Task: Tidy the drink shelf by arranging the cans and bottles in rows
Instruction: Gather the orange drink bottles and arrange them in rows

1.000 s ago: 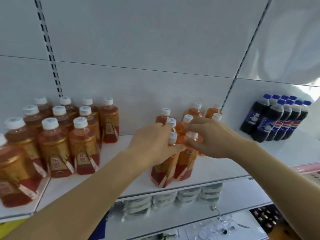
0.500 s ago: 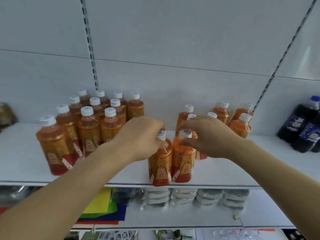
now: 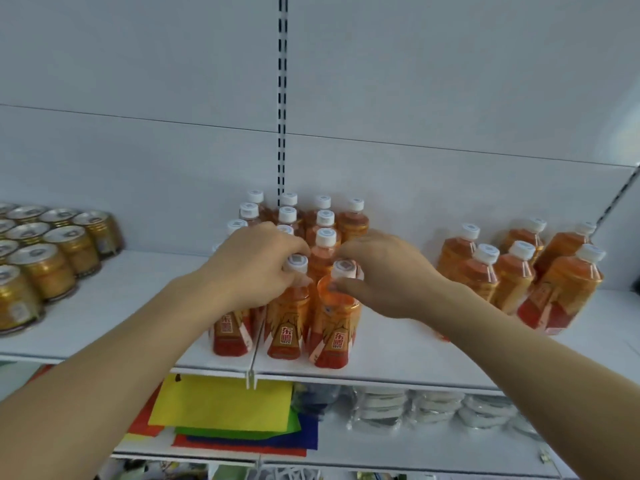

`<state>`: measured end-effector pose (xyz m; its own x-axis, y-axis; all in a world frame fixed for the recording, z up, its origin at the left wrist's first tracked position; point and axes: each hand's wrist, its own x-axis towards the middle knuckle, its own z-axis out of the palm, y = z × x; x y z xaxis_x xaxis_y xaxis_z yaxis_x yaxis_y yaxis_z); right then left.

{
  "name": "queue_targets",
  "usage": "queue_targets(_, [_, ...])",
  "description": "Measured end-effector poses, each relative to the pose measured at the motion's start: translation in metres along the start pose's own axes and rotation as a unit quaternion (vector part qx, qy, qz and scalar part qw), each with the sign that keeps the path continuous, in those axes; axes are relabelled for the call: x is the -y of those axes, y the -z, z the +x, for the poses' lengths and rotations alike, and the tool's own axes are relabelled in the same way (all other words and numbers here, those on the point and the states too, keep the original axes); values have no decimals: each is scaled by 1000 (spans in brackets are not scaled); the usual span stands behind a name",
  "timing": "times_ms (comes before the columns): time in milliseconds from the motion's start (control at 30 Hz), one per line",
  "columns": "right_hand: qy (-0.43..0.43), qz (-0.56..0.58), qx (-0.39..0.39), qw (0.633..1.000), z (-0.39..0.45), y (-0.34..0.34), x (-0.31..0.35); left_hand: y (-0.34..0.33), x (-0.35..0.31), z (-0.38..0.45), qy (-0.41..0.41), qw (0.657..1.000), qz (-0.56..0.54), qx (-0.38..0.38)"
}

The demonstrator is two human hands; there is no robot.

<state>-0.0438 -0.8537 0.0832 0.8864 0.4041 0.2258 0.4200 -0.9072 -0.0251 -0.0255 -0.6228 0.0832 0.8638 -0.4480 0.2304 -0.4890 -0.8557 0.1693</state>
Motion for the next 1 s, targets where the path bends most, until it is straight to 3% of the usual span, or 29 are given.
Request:
queue_targets(500, [6,-3,-94,996,7,-37,11,2,33,5,-54,998,36,0])
queue_targets(700, [61,-106,-41,992,-3,-36,3,1,36,9,-85,994,60,24])
queue_targets(1000, [57,-65,-66,994,-5,-44,0,-2,35,8,-76,997,30,2])
